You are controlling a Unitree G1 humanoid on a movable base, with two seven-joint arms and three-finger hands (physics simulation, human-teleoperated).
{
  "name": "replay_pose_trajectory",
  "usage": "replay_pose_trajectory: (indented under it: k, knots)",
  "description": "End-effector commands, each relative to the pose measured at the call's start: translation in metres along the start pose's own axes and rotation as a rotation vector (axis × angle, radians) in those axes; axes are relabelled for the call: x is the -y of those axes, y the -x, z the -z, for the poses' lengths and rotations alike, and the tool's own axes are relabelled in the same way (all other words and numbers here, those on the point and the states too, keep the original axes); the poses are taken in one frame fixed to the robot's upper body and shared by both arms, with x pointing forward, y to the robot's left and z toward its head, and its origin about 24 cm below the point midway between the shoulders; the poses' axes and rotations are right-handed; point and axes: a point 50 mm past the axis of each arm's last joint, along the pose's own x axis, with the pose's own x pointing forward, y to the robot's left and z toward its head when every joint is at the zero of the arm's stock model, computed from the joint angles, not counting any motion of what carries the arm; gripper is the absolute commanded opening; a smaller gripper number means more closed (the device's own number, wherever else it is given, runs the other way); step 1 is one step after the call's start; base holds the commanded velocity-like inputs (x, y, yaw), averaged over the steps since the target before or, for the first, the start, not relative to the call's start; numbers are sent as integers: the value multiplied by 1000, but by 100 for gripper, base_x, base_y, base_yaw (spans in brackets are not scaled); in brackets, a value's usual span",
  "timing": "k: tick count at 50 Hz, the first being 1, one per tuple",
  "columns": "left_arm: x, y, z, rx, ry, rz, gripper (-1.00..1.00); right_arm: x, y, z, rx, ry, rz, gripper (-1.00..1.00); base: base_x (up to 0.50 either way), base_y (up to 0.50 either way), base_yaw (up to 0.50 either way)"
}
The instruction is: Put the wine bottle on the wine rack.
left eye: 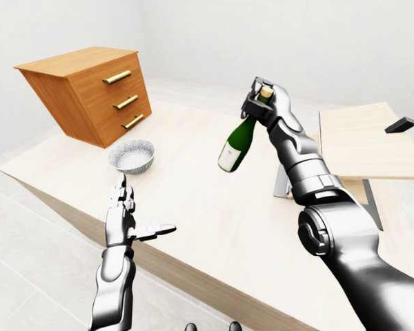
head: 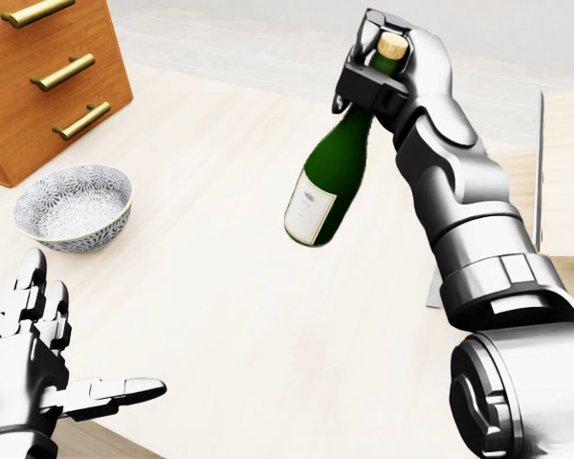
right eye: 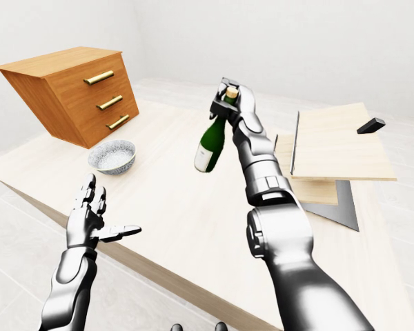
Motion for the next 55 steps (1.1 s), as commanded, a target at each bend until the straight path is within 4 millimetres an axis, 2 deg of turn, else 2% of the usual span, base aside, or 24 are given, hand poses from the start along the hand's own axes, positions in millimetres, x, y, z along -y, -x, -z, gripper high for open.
replay_pose_trajectory:
  k: [1,7,10,13,17,24,25,38,55]
  knots:
    - [0,-3,4,0,-2,-2,100,5,-2,-41,110,-69,5,-100,0,0,0]
    - [2,-4,3,-2,8,-1,100,12,-4,-53,115,-95,22,-100,0,0,0]
    - [2,-3,0,-1,5,1,100,19,-4,-70,145,-130,40,-100,0,0,0]
    - [1,-2,-1,0,6,-2,100,22,-4,-75,153,-138,35,-100,0,0,0]
    - [1,-2,1,-3,7,-3,100,29,-2,-95,199,-191,41,-100,0,0,0]
    - [1,-2,-2,0,4,-2,100,42,1,-107,214,-171,109,-100,0,0,0]
    - [1,-2,-2,-1,4,-3,100,47,3,-116,236,-193,108,-100,0,0,0]
    - [2,-2,0,-3,0,1,100,70,15,-155,327,-254,185,-100,0,0,0]
    - [1,-3,1,-1,1,-2,100,94,28,-173,377,-274,254,-100,0,0,0]
